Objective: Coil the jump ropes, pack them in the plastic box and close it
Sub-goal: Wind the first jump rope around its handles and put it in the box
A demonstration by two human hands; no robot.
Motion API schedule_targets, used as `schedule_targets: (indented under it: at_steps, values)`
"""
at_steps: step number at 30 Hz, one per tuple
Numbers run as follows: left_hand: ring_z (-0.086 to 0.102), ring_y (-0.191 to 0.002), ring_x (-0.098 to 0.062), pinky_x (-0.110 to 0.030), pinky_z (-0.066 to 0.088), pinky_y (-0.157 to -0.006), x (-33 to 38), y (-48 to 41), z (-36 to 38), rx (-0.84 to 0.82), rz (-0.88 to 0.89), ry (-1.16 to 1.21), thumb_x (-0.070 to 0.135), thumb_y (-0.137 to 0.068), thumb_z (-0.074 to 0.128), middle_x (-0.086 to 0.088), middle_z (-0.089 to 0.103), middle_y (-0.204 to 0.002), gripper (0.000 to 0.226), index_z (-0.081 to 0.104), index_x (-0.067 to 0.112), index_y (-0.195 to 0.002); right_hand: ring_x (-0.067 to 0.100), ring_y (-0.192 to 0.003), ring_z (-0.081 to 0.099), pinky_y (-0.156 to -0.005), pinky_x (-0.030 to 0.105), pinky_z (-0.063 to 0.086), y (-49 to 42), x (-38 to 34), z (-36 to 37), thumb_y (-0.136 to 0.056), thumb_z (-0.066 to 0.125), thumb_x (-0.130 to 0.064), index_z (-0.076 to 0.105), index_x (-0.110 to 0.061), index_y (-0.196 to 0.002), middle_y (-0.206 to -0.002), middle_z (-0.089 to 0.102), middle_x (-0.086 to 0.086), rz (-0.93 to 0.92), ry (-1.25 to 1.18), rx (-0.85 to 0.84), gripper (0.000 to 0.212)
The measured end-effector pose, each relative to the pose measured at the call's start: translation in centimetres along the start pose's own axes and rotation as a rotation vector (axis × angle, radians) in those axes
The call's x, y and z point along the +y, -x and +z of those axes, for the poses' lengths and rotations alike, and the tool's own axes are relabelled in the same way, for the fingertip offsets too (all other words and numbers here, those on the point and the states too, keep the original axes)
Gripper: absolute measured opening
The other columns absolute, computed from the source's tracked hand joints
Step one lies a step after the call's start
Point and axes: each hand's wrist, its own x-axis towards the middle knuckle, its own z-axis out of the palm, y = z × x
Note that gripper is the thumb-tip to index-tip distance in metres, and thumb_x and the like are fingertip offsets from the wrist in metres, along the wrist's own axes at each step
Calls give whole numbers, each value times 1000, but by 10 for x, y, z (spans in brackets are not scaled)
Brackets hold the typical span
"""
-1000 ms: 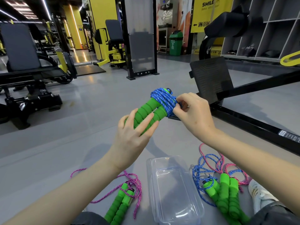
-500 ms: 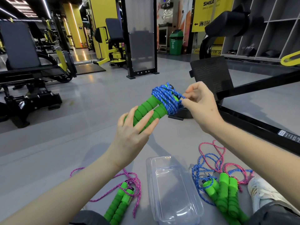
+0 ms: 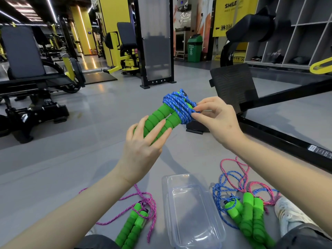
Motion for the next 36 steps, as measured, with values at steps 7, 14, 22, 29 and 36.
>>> schedule_targets:
  at_steps: [7,14,22,29,36]
  values:
    - [60,-99,-48,-42,46,-70,6,4,4,-26,-29,56,3,-79,45,-11,67,-116,40,51,15,-117,17,-89,49,-76,18,39,9,23,4,-82,65,-8,70,-2,-83,-95,55,8,-416,424,63,8]
    - [58,-103,-47,-42,42,-75,12,11,7,-13,-60,117,2,-79,49,-10,65,-119,44,50,17,-120,30,-74,53,-68,37,44,22,43,8,-92,51,-9,65,7,-103,-80,59,16,-618,617,84,24]
    - [57,-103,-45,-42,46,-73,13,5,2,-35,-111,159,3,-77,51,-12,64,-120,45,50,16,-120,37,-121,44,-104,50,38,22,65,-8,-88,56,-5,44,4,-128,-135,47,25,-953,924,-108,42]
    - [59,-103,-44,-42,47,-72,28,21,8,-40,-66,198,5,-80,46,-10,65,-120,41,51,17,-119,37,-126,45,-108,45,37,26,73,-21,-90,55,-1,41,2,-132,-132,50,28,-989,959,-242,44]
    - [61,-96,-42,-43,48,-71,94,59,23,-144,-237,191,12,-76,44,-8,66,-118,43,51,17,-118,37,-125,48,-105,45,40,60,105,-23,-92,40,8,39,1,-134,-135,47,30,-831,942,-461,43]
